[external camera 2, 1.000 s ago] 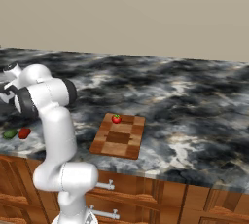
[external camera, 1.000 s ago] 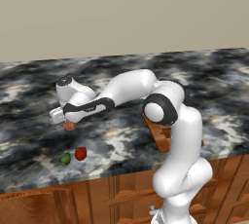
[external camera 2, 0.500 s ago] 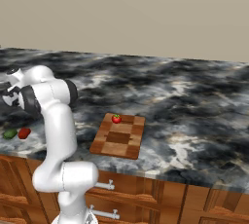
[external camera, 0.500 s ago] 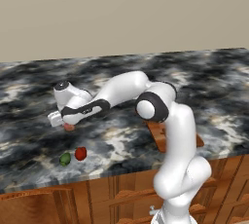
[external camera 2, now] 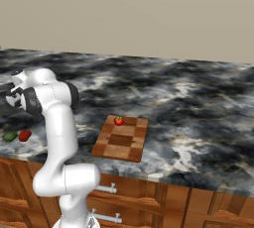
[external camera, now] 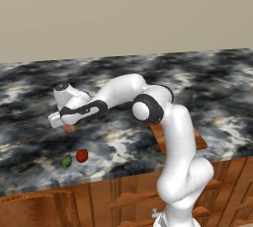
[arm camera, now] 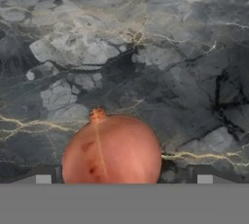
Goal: Place the avocado, onion, tomato, and bell pepper on the cutting board.
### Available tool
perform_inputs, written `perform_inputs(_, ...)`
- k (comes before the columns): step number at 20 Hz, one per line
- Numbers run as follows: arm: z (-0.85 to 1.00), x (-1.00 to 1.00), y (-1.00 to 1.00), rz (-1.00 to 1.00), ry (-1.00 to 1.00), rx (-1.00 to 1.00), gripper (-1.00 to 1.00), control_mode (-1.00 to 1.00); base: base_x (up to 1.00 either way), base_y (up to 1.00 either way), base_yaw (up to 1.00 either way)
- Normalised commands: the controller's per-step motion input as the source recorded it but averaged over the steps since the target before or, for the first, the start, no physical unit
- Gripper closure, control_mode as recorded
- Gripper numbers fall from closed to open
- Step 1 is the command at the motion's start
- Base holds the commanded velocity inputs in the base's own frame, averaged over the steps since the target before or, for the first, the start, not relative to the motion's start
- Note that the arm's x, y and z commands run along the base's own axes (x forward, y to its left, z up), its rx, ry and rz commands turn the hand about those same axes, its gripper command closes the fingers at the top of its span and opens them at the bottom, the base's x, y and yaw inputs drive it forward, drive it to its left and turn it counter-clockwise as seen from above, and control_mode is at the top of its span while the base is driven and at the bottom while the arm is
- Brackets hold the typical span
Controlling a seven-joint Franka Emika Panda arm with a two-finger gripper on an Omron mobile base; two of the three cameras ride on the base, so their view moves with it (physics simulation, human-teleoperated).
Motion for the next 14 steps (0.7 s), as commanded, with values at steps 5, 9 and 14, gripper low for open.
perform_inputs(5, -0.08, 0.02, 0.04, -0.01, 0.03, 0.00, -1.00, -1.00, 0.00, 0.00, 0.00)
perform_inputs(9, -0.02, -0.07, 0.00, 0.00, 0.00, 0.00, -1.00, -1.00, 0.00, 0.00, 0.00)
perform_inputs(14, -0.09, -0.18, 0.00, -0.02, 0.00, 0.00, -1.00, -1.00, 0.00, 0.00, 0.00)
